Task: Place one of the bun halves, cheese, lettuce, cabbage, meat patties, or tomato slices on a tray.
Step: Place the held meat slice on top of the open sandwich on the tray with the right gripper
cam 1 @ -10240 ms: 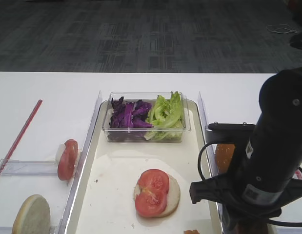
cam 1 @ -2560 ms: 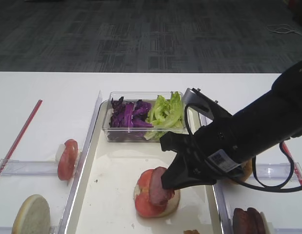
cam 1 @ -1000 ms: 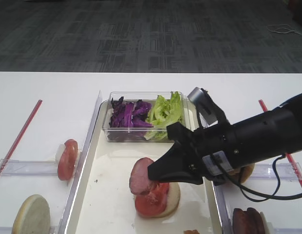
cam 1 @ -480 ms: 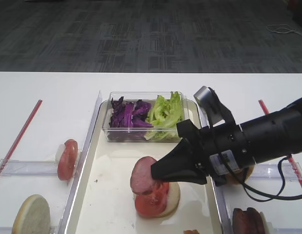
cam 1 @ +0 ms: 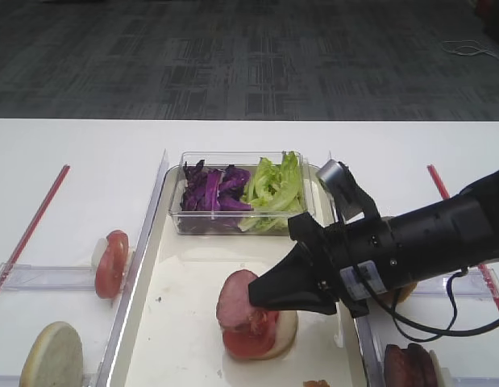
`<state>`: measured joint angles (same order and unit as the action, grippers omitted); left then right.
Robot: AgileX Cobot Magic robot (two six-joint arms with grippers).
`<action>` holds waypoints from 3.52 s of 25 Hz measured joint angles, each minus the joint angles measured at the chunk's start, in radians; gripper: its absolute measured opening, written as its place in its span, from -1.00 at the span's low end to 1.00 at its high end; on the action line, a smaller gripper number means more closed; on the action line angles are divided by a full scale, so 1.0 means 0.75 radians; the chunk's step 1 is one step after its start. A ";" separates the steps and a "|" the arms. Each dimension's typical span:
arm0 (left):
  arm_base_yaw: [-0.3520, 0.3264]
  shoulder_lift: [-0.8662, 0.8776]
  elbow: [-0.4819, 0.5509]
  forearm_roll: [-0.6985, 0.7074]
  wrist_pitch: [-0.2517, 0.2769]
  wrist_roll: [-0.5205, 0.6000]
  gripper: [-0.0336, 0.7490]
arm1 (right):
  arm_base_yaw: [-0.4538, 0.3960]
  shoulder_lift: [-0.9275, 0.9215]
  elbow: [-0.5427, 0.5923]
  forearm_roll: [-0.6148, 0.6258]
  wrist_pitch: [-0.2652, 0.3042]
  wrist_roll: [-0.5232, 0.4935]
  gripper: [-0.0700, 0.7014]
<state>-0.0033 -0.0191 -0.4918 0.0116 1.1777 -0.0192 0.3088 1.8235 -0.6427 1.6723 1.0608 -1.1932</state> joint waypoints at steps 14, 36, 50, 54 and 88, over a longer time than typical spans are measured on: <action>0.000 0.000 0.000 0.000 0.000 0.000 0.13 | -0.086 0.139 0.000 0.025 0.088 -0.054 -0.64; 0.000 0.000 0.000 0.002 0.000 0.000 0.13 | -0.086 0.175 0.000 0.062 0.132 -0.096 -0.40; 0.000 0.000 0.000 0.002 0.000 0.000 0.13 | -0.086 0.175 0.000 0.062 0.132 -0.048 0.50; 0.000 0.000 0.000 0.002 0.000 0.000 0.13 | -0.086 0.175 0.000 0.062 0.132 -0.002 0.51; 0.000 0.000 0.000 0.002 0.000 0.000 0.13 | -0.086 -0.223 0.000 -0.277 -0.123 0.431 0.45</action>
<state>-0.0033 -0.0191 -0.4918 0.0132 1.1777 -0.0192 0.2445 1.6561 -0.6427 1.4645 0.9684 -0.8698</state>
